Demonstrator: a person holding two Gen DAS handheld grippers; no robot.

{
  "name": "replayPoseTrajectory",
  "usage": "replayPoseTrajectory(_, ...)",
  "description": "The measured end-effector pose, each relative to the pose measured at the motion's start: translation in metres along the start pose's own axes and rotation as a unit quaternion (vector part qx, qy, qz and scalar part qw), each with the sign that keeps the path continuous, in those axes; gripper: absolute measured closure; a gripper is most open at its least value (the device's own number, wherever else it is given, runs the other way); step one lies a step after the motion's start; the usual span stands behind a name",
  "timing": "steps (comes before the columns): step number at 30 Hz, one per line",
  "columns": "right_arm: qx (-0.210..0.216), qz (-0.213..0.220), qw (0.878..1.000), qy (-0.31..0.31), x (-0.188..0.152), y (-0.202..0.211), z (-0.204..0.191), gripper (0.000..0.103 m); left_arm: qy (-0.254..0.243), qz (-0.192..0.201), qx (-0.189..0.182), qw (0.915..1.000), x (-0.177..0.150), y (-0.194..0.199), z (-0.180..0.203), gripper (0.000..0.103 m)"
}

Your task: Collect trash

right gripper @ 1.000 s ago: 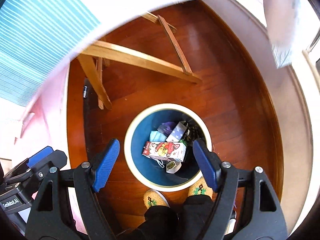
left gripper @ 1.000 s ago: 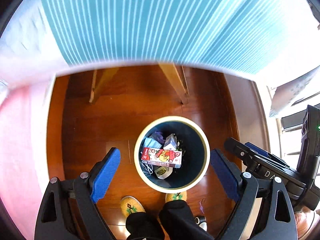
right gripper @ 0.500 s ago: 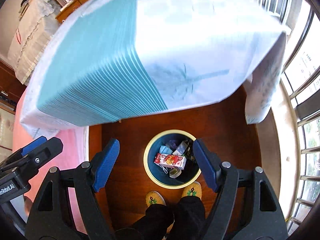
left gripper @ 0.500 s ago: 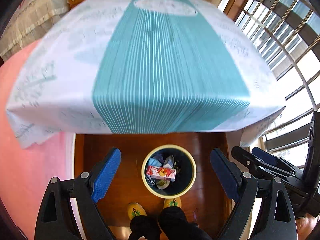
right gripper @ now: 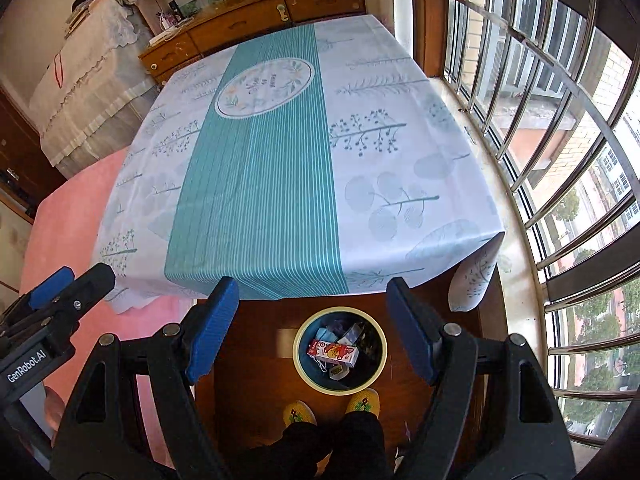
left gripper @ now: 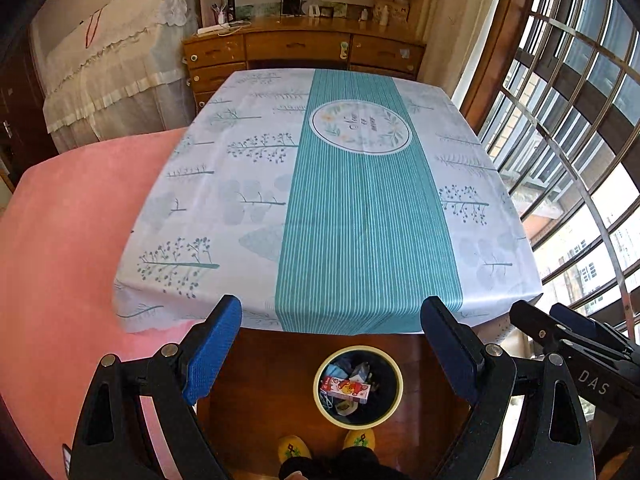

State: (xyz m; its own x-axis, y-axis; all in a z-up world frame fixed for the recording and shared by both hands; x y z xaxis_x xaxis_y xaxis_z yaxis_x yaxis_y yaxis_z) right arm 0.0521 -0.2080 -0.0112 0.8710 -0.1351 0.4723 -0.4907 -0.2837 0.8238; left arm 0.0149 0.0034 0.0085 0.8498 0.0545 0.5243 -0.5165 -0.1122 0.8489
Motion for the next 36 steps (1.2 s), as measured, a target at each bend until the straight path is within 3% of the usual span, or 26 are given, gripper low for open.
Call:
replayPoseTrajectory(13,-0.004,0.056,0.997,0.055,0.022,0.065,-0.039,0.029,-0.004,0.045,0.009,0.9989,0.015,0.059,0.006,0.011)
replayPoseTrajectory(21,-0.01,0.078,0.995,0.066,0.026,0.077,-0.046,0.029,-0.002,0.053,0.018,0.9985,0.019,0.065,0.004,0.011)
replayPoseTrajectory(36,-0.011,0.077,0.995,0.069,0.025,0.078,-0.049,0.029,-0.001,0.053,0.02,0.9984,0.021,0.065,0.003,0.011)
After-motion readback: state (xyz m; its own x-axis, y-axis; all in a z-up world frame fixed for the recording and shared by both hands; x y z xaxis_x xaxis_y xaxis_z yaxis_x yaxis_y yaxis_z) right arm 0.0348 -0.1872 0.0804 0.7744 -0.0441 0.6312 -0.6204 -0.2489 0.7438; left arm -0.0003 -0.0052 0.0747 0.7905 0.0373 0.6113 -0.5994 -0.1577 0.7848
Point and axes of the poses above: each gripper's, at about its wrist camera, not at the fingertips, and y roughly against the way its jaws point, z to its right, x to its top, the point moved 3 cm from there along -y, roughly the way its jaws point, and after that the axes turned 10 degrees about x, right-handed, at the moved point
